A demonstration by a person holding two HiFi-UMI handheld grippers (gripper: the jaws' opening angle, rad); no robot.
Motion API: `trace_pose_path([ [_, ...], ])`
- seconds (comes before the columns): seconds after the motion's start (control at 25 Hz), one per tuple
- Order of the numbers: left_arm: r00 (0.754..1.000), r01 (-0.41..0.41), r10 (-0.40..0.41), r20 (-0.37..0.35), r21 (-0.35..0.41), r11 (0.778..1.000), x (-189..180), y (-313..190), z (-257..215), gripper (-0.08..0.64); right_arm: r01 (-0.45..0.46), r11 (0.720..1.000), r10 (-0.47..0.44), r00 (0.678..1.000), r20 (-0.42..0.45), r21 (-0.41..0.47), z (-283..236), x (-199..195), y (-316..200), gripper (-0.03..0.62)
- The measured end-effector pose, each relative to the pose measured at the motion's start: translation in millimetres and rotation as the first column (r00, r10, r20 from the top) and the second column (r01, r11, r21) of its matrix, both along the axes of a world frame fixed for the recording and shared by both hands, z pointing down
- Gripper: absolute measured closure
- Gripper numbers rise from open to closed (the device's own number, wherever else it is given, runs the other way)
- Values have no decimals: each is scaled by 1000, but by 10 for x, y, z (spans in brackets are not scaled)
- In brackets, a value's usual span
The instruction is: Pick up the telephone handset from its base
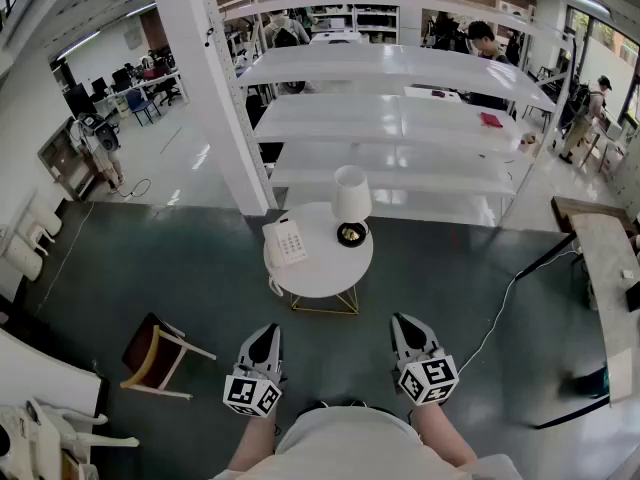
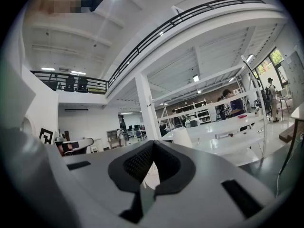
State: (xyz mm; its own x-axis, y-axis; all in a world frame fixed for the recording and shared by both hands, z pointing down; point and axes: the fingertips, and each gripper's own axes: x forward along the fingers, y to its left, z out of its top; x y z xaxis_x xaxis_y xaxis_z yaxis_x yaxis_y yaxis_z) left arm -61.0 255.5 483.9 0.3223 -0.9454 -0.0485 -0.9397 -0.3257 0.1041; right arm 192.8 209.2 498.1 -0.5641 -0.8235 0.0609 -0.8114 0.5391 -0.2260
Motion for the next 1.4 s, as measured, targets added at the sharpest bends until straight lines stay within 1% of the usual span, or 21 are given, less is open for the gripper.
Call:
trace_pose_path([
  [0.52, 1000, 5, -5, 8, 4, 1000, -65, -85, -43, 540, 29, 1000, -29, 1000, -6, 6, -26, -112, -108, 586],
  [0.84, 1000, 9, -9, 11, 2, 1000, -13, -115, 6, 540, 44, 999, -44, 999, -12, 18, -16, -99, -150, 586],
  [1.04, 1000, 13, -13, 10, 1, 1000, 40, -94, 23, 540, 66, 998, -65, 998, -14, 10, 14, -97, -132, 584],
  [1.4, 1000, 22, -23, 10, 10, 1000, 78, -99, -5, 540, 76, 997, -76, 997, -23, 24, -50, -92, -178, 584],
])
